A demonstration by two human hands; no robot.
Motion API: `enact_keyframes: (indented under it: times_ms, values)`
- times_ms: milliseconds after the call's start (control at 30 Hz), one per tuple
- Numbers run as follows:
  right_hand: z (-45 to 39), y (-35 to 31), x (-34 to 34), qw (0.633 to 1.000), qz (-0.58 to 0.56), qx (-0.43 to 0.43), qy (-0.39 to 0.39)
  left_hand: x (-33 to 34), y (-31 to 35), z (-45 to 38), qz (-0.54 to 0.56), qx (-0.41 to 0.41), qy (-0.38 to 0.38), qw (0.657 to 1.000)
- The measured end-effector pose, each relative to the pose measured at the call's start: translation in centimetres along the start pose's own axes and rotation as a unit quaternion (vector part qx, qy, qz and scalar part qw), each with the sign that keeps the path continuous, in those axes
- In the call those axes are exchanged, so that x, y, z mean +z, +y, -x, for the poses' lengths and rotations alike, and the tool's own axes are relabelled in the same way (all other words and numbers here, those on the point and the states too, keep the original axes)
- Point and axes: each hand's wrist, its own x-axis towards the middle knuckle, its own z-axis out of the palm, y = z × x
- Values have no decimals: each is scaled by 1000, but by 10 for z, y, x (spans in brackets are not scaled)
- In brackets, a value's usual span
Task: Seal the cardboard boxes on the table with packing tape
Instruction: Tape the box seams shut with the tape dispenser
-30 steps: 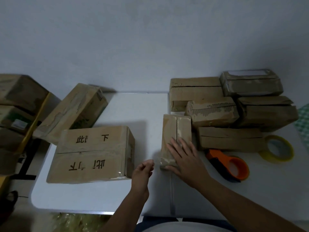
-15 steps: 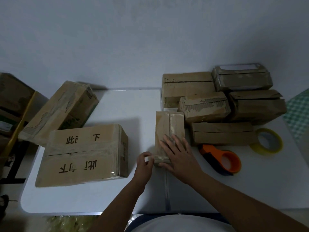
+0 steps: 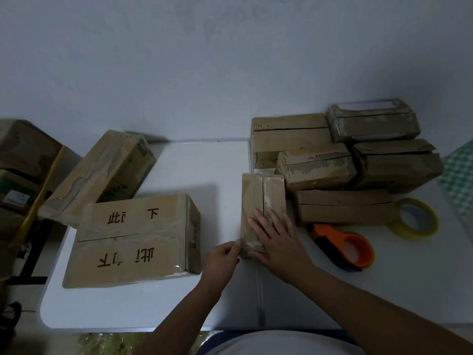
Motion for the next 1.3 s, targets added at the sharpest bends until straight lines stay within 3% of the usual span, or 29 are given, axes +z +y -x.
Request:
enact_keyframes:
  times_ms: [233, 300, 367, 467, 567, 600, 667, 767, 867, 933, 1033, 1133, 1200, 1300]
  values:
    - [-2, -6, -9, 1000, -7, -8, -11, -18, 19, -4, -105, 39, -77, 991]
    - [-8, -13, -12, 997, -71, -10, -8, -20, 25, -8, -100, 47, -56, 992]
    - [-16, -17, -22, 978, -208, 22, -1, -19, 30, -14, -148, 69, -10, 987]
    - [-19, -8, -42, 897, -407, 155, 81, -8, 37, -23, -262, 133, 21, 956]
    - [-18, 5, -57, 747, -613, 254, 35, 17, 46, -33, -382, 179, 35, 906]
    - [-18, 7, -59, 716, -647, 261, 21, 27, 48, -36, -424, 180, 35, 887]
    - [-13, 11, -60, 697, -670, 255, 13, 40, 50, -41, -488, 166, 34, 856]
    - [1, 22, -55, 729, -633, 256, 43, 36, 45, -48, -562, 191, 19, 804]
    - [11, 36, -47, 776, -565, 262, 106, 13, 43, -56, -598, 232, -88, 762]
    - [9, 44, -41, 803, -521, 260, 124, -4, 48, -62, -635, 259, -174, 707]
    - [-2, 47, -38, 825, -496, 244, 115, -19, 56, -65, -660, 321, -200, 649]
    - [-21, 43, -41, 845, -486, 212, 74, -25, 49, -58, -659, 363, -143, 643]
    - [-33, 40, -43, 857, -468, 212, 44, -27, 38, -51, -654, 347, -125, 660]
    - [-34, 43, -44, 871, -435, 222, 58, -26, 28, -38, -647, 331, -103, 679]
